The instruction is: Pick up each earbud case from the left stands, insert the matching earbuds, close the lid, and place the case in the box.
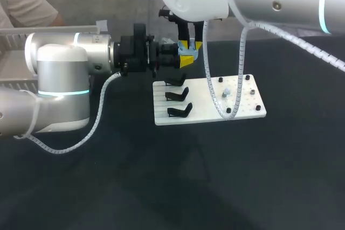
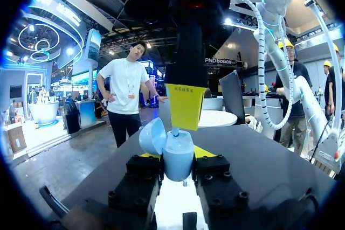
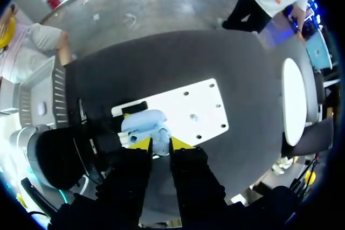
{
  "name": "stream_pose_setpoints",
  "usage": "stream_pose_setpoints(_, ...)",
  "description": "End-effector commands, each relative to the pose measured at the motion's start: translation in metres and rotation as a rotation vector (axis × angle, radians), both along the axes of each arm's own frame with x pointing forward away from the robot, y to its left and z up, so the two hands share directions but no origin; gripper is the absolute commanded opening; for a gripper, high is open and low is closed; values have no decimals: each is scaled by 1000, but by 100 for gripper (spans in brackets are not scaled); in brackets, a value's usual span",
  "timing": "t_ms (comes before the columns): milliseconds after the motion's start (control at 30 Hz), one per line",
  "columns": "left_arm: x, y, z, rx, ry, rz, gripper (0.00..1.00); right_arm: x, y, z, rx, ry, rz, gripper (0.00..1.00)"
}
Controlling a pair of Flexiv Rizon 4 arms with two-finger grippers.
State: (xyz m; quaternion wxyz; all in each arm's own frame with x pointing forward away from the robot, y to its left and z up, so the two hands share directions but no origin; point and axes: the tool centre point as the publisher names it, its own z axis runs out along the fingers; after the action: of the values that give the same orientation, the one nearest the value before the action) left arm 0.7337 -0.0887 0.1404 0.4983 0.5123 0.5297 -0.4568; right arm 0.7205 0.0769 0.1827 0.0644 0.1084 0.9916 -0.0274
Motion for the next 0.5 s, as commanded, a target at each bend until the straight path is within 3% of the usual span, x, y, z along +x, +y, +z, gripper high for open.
stream_pose_setpoints(33, -2, 0, -1, -5, -5, 5, 0, 3, 0, -2, -3, 5, -3, 0)
stream_pose_setpoints(500, -2, 0, -1, -5, -5, 5, 0, 5, -2, -8, -7, 17, -4, 0)
